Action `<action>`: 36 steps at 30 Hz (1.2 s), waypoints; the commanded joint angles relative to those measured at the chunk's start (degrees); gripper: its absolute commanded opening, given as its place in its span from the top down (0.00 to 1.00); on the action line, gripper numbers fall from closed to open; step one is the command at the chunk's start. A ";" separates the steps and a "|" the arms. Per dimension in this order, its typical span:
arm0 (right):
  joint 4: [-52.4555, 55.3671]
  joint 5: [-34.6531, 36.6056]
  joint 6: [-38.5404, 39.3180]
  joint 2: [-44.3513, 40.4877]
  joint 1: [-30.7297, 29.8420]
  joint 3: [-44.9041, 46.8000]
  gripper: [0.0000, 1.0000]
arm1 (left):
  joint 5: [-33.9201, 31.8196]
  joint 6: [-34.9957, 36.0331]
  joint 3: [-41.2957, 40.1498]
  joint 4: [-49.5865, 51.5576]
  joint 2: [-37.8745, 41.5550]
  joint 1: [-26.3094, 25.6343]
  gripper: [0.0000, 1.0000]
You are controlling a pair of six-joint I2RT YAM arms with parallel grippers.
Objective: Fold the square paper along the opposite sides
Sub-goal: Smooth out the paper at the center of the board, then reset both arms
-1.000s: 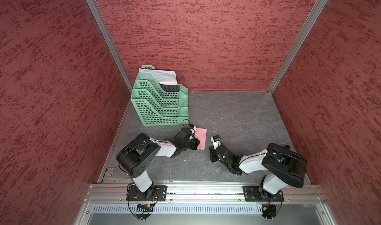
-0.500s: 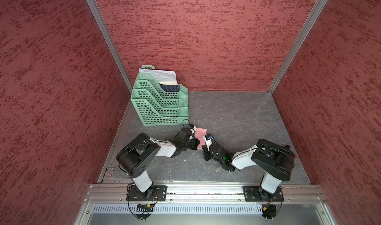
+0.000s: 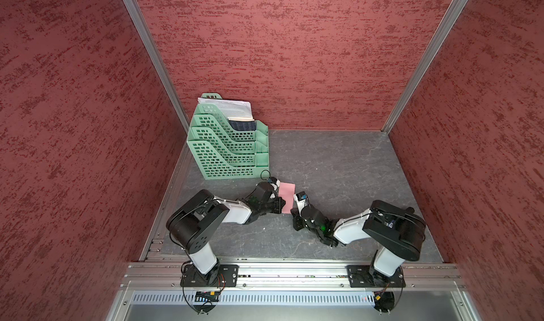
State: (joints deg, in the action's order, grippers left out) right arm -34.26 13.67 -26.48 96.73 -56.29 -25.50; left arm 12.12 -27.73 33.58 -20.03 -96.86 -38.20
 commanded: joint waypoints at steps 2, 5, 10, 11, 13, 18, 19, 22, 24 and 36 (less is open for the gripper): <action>15.49 2.77 -2.47 -1.58 -0.71 3.86 1.00 | -2.37 -0.05 -2.59 11.60 -2.89 0.90 0.84; 17.55 4.23 -2.96 -4.63 -1.12 4.84 1.00 | -2.11 -0.13 -2.58 11.18 -3.29 0.94 0.84; 24.15 8.34 -0.52 -14.41 -1.09 3.51 1.00 | -2.64 -2.54 -2.89 12.16 -1.79 0.67 0.83; 25.50 9.17 0.26 -16.29 -1.10 2.94 1.00 | -4.06 -4.19 -3.16 13.37 -0.58 0.15 0.83; 27.49 10.05 1.86 -19.46 -0.48 1.47 1.00 | -6.93 -8.40 -4.14 15.10 2.48 -1.25 0.83; 28.55 9.80 4.80 -21.96 0.39 -1.37 1.00 | -11.60 -13.79 -3.81 17.14 5.10 -5.23 0.81; 28.71 9.87 5.24 -22.39 0.48 -1.69 1.00 | -11.93 -14.04 -3.27 17.22 4.98 -5.73 0.78; 28.64 10.12 6.24 -23.93 0.72 -1.90 1.00 | -11.53 -13.50 -0.54 18.46 5.17 -6.23 0.69; 28.56 10.30 7.14 -25.34 0.75 -1.66 1.00 | -11.85 -12.51 2.38 20.38 6.38 -6.33 0.59; 21.08 23.74 25.21 -42.40 0.92 0.95 0.10 | -24.44 1.00 18.00 27.63 20.54 -5.51 0.02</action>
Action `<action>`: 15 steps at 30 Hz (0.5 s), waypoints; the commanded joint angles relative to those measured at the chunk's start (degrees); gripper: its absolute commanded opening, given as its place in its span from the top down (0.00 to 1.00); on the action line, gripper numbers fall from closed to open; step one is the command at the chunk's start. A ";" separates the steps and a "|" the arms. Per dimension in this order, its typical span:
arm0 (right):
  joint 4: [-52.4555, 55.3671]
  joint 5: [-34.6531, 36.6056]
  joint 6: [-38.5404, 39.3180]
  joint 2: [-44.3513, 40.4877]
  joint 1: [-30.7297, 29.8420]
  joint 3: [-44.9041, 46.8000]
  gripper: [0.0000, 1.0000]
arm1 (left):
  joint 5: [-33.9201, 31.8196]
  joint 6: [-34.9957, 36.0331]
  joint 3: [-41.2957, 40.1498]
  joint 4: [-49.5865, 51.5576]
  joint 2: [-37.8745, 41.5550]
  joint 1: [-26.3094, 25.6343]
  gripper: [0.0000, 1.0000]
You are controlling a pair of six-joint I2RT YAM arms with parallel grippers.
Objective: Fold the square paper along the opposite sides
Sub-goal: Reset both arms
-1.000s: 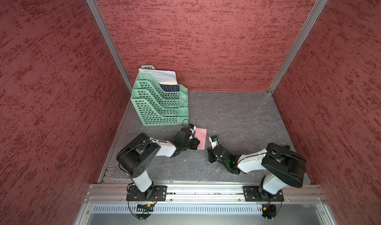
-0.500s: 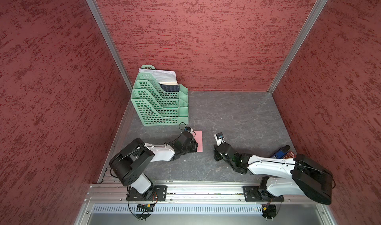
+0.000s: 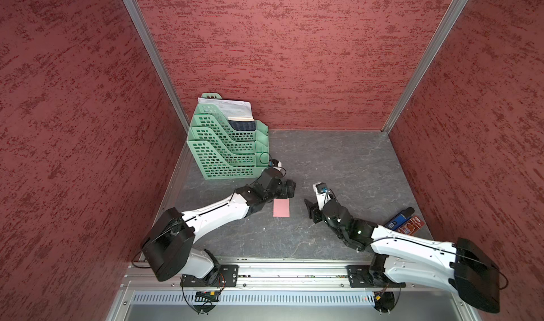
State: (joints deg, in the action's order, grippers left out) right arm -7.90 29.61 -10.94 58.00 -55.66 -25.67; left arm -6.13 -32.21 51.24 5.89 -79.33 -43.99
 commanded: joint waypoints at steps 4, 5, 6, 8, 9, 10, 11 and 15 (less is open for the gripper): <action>-21.35 14.52 25.39 -7.43 1.55 6.29 0.02 | -13.93 10.59 -2.96 -2.67 8.75 0.76 0.00; -28.89 14.74 29.85 -7.18 2.73 9.14 0.02 | -15.64 11.63 -4.04 -3.96 10.05 0.85 0.00; -36.62 15.73 33.21 -6.32 4.26 12.09 0.02 | -17.16 12.29 -5.80 -5.74 11.18 0.85 0.00; -43.29 14.31 34.12 -4.04 9.85 15.18 0.02 | -23.56 16.75 -10.35 -9.97 12.88 0.92 0.00; -42.69 13.27 33.04 -2.50 13.30 15.31 0.02 | -27.35 21.19 -13.09 -13.67 13.51 1.20 0.00; -41.53 11.97 31.18 -0.96 16.58 15.02 0.02 | -29.58 23.87 -15.20 -15.86 13.98 2.04 0.00; -41.13 9.67 29.22 1.03 20.50 15.05 0.02 | -30.62 25.85 -16.91 -17.16 14.42 3.98 0.00; -47.85 4.22 24.65 9.20 30.18 15.92 0.02 | -21.11 25.77 -20.11 -13.13 16.18 15.40 0.00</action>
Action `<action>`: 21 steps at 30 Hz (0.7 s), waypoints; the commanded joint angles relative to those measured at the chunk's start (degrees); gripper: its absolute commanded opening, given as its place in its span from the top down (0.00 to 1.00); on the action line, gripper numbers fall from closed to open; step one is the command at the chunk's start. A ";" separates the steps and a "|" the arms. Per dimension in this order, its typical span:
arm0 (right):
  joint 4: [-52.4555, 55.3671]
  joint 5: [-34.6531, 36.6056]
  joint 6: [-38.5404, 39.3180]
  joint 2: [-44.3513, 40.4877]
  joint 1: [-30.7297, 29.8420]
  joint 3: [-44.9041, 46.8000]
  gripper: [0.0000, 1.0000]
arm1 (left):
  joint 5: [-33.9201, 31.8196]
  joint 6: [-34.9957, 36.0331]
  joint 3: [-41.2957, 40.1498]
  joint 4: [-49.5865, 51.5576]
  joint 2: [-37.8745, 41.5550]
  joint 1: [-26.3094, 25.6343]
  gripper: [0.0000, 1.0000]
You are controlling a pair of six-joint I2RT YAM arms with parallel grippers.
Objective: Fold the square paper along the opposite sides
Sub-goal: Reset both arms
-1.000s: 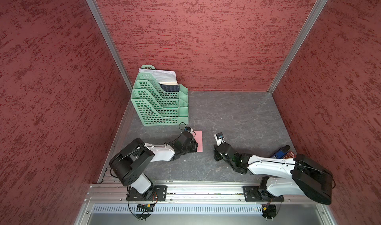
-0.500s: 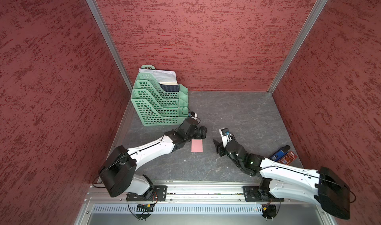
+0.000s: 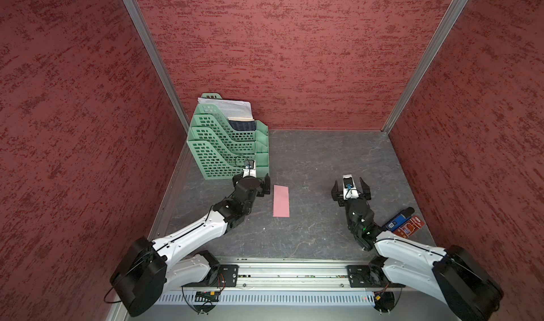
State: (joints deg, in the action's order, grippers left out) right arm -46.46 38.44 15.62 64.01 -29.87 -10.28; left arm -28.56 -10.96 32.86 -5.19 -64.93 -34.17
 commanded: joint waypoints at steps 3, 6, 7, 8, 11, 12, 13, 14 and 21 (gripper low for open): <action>-17.96 -9.42 -3.99 10.87 10.10 1.06 0.02 | 8.69 4.76 -2.61 -2.60 1.06 13.27 0.00; -27.42 -15.48 -5.50 17.99 15.20 0.89 0.02 | 10.66 9.01 -1.85 -5.13 -1.19 16.73 0.00; -30.42 -17.01 -6.49 21.11 16.93 0.89 0.02 | 11.92 10.16 -1.32 -5.81 -2.35 18.01 0.00; -33.46 -18.47 -8.22 24.98 18.59 0.95 0.02 | 13.44 9.71 -0.33 -5.66 -3.71 19.67 0.00; -32.46 -24.74 -10.50 27.67 21.91 -0.14 0.01 | 19.21 10.56 1.41 -6.49 -6.78 23.63 0.00; -33.81 -25.84 -11.84 28.74 23.31 0.04 0.02 | 19.84 12.76 0.30 -8.44 -7.20 23.80 0.00; -32.63 -26.41 -12.88 28.10 24.21 -0.11 0.01 | 20.21 14.26 -1.71 -11.09 -7.21 23.80 0.00; -29.15 -27.55 -14.44 26.82 25.58 -0.99 0.02 | 20.70 14.35 -4.49 -13.82 -6.85 24.32 0.00; -15.38 -31.78 -17.95 24.65 29.58 -6.76 0.01 | 22.26 14.69 -11.80 -36.36 -12.17 28.46 0.00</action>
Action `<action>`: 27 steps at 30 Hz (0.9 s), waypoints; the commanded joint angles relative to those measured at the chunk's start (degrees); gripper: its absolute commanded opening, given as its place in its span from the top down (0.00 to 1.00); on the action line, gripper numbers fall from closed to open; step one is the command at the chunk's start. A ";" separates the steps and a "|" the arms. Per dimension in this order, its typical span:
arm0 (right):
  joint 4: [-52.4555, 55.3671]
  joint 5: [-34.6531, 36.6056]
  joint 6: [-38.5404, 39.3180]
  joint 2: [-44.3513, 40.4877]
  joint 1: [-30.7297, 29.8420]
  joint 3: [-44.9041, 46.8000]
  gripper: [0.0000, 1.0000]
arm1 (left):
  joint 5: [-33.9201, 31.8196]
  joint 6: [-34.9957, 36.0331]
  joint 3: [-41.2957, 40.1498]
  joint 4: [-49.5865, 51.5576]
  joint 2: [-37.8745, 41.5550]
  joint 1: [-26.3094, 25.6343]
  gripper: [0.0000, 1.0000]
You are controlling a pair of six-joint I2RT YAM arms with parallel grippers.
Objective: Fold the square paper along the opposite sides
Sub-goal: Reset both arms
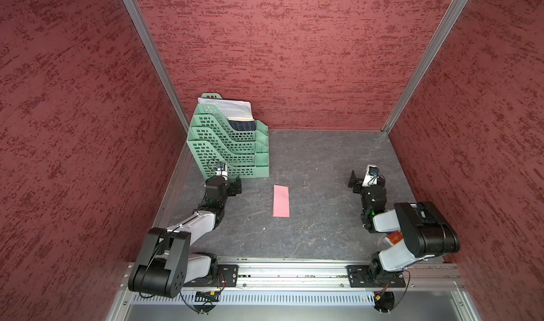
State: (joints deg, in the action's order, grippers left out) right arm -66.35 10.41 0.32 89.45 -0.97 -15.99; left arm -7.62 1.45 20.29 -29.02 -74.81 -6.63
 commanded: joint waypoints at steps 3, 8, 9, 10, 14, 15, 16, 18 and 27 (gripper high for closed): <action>3.67 -3.11 -2.60 -0.81 0.64 -0.54 0.01 | -1.14 3.81 -2.69 -28.82 -9.80 1.54 0.00; 6.03 -3.75 -2.37 -0.86 0.58 -1.96 0.01 | 5.53 -1.97 0.83 -24.51 -13.78 8.01 0.00; 7.87 -4.54 -2.02 -0.80 0.60 -3.11 0.01 | 6.34 -2.70 1.58 -20.56 -12.68 8.55 0.00; 10.69 -5.51 -1.65 -0.86 0.54 -4.49 0.01 | 6.36 -2.38 1.40 -23.27 -13.48 8.56 0.00; 12.91 -7.72 -0.67 -0.89 0.36 -5.61 0.01 | 6.56 -2.74 1.62 -20.97 -12.78 8.69 0.00; 12.84 -8.48 -0.39 -0.77 0.36 -5.64 0.01 | 6.47 -2.45 1.21 -23.16 -13.39 8.64 0.00; 13.47 -9.52 -0.08 -0.76 0.36 -5.86 0.01 | 6.36 -2.53 1.44 -21.45 -12.84 8.55 0.00; 13.43 -9.97 0.04 -0.71 0.36 -5.99 0.01 | 6.24 -2.34 1.22 -22.85 -13.20 8.50 0.00; 14.48 -10.62 0.83 -0.72 -0.05 -6.55 0.01 | 6.06 -2.37 0.98 -22.81 -13.06 8.34 0.00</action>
State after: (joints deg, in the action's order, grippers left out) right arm -52.25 1.06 0.49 89.14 -0.67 -21.37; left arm -1.78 -0.62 21.28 -50.59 -88.33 1.80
